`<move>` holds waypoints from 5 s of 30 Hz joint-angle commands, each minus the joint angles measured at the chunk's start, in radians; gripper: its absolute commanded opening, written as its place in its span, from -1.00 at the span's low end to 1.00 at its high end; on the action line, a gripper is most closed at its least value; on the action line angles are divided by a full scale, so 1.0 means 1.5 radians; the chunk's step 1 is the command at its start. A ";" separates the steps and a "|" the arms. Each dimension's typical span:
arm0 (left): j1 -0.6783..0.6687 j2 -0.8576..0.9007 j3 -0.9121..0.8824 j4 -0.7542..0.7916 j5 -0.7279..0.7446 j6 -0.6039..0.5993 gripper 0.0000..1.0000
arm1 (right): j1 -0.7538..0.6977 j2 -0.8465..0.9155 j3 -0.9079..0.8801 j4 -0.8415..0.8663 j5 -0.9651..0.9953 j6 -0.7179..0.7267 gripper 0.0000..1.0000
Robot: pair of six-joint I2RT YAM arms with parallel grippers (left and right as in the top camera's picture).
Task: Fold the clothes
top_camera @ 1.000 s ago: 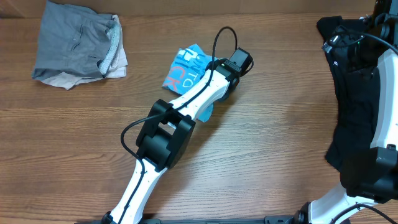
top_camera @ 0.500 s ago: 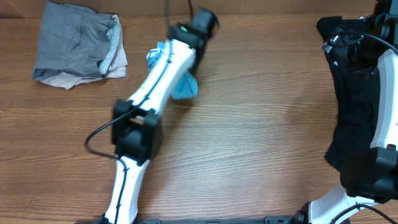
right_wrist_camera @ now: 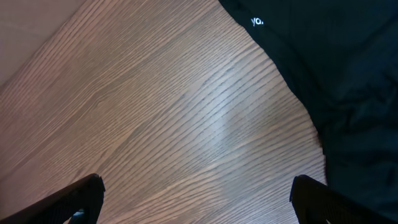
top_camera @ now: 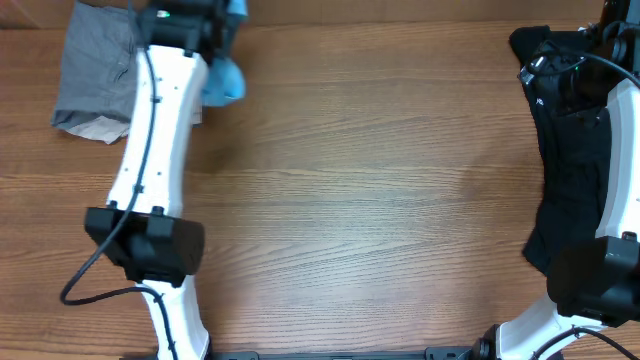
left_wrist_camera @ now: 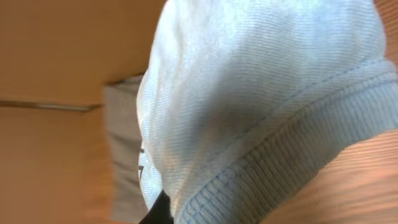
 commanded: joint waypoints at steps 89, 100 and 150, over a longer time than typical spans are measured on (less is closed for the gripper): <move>0.180 0.175 0.363 -0.327 0.263 -0.193 1.00 | 0.113 -0.247 0.007 -0.102 -0.045 -0.058 1.00; 0.180 0.175 0.363 -0.327 0.263 -0.193 0.99 | 0.114 -0.367 -0.171 0.244 -0.054 -0.128 1.00; 0.180 0.175 0.363 -0.327 0.263 -0.193 1.00 | 0.095 -1.236 -1.319 0.835 -0.035 -0.123 1.00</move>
